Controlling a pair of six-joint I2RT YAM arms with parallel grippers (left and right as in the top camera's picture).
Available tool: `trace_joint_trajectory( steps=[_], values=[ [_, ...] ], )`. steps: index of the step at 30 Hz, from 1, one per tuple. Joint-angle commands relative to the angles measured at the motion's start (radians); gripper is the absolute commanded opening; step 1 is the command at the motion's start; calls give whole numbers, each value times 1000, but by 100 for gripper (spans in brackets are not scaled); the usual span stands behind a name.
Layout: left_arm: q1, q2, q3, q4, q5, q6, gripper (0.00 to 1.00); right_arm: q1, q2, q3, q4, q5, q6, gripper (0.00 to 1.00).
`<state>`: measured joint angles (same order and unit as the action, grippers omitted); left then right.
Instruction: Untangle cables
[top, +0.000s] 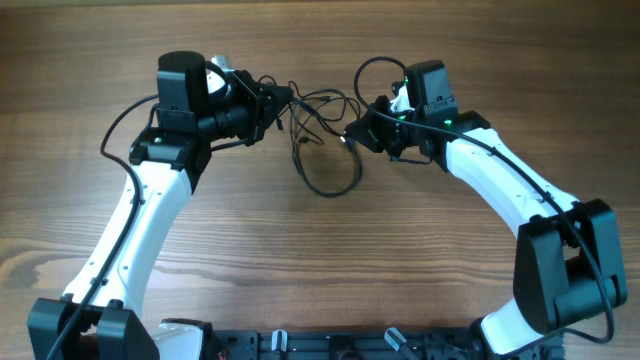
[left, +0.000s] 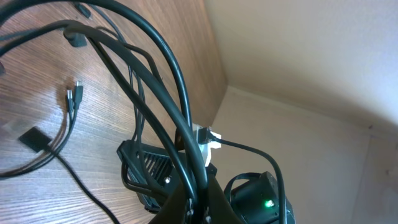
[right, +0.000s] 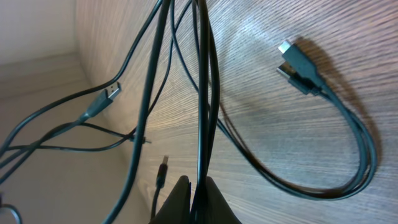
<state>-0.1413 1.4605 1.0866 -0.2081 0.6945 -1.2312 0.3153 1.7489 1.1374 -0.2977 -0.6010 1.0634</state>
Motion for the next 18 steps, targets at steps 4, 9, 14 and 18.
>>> trace_joint_trajectory(
  steps=[4,9,14,18],
  values=[
    [13,2,11,-80,-27,121,4,2,11,-3,-22,53,-111,11],
    [13,2,11,-123,-37,154,4,2,11,-3,-25,64,-124,17],
    [13,2,11,-122,-37,154,4,2,11,-3,-26,63,-124,17],
    [13,2,11,-122,-37,154,4,2,11,-3,-30,63,-124,17]
  ],
)
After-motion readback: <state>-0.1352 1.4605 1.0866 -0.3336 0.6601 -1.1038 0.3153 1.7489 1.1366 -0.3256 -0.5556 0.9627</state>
